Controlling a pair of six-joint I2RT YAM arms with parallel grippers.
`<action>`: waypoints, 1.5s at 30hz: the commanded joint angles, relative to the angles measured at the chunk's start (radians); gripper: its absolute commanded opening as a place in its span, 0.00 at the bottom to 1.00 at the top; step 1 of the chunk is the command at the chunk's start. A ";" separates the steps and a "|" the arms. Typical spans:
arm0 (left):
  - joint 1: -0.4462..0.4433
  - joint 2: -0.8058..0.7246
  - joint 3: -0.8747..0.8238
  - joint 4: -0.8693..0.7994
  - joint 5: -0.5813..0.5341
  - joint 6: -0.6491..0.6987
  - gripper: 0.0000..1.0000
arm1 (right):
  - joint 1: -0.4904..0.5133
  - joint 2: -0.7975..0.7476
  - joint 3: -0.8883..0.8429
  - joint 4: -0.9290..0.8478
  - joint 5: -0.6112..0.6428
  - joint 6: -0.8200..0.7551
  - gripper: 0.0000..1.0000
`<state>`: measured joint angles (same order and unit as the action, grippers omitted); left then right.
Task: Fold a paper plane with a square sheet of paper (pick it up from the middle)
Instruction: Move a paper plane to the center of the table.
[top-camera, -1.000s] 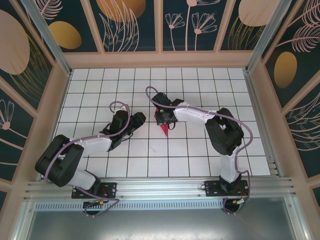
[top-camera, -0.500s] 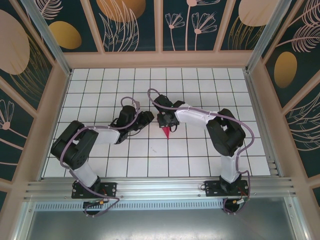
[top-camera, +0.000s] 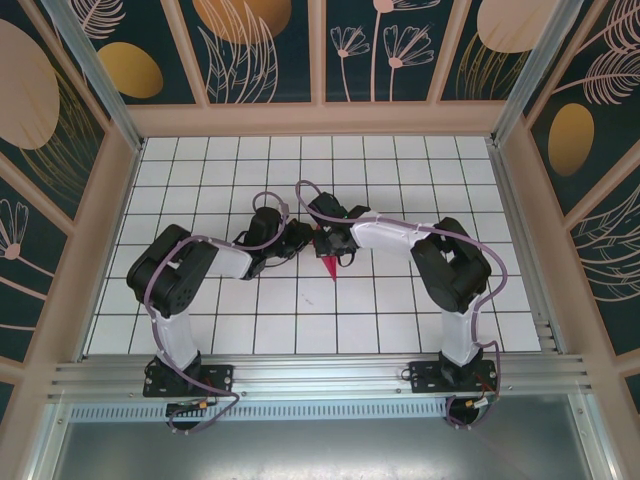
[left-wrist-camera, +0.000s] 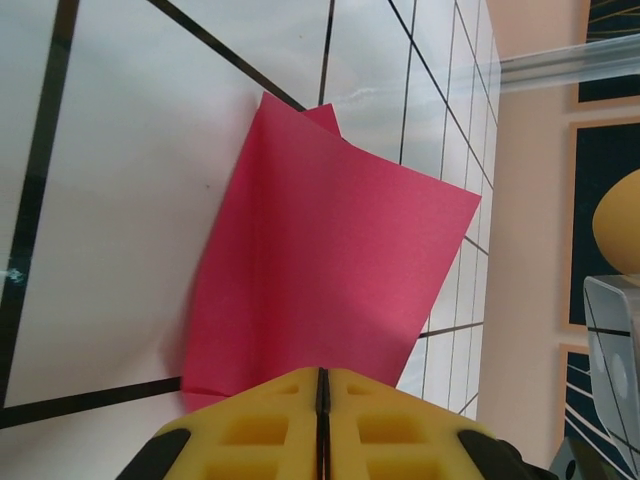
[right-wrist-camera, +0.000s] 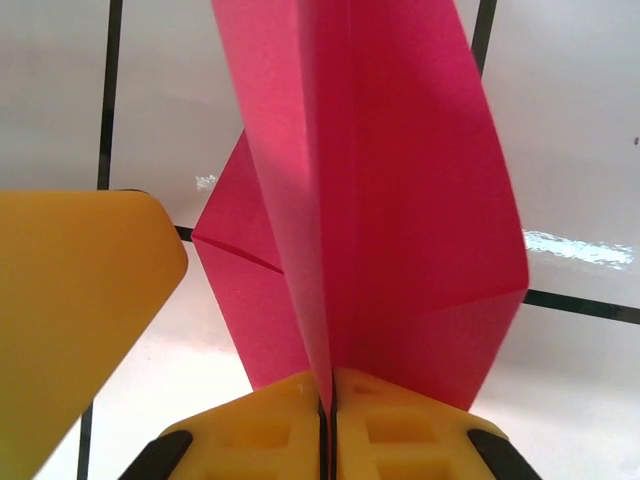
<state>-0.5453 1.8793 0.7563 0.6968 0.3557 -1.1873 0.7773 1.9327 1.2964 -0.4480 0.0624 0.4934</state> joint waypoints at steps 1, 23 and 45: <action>-0.002 0.044 0.038 -0.028 -0.003 -0.011 0.12 | -0.010 -0.035 -0.027 0.007 -0.013 0.021 0.13; -0.006 0.089 0.091 -0.151 0.011 0.053 0.09 | -0.116 -0.248 -0.135 0.133 -0.139 0.043 0.26; -0.008 0.093 0.100 -0.160 0.025 0.070 0.10 | -0.189 -0.068 -0.156 0.205 -0.250 0.049 0.05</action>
<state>-0.5465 1.9636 0.8383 0.5640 0.3634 -1.1419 0.6006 1.8515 1.1515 -0.2665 -0.1890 0.5339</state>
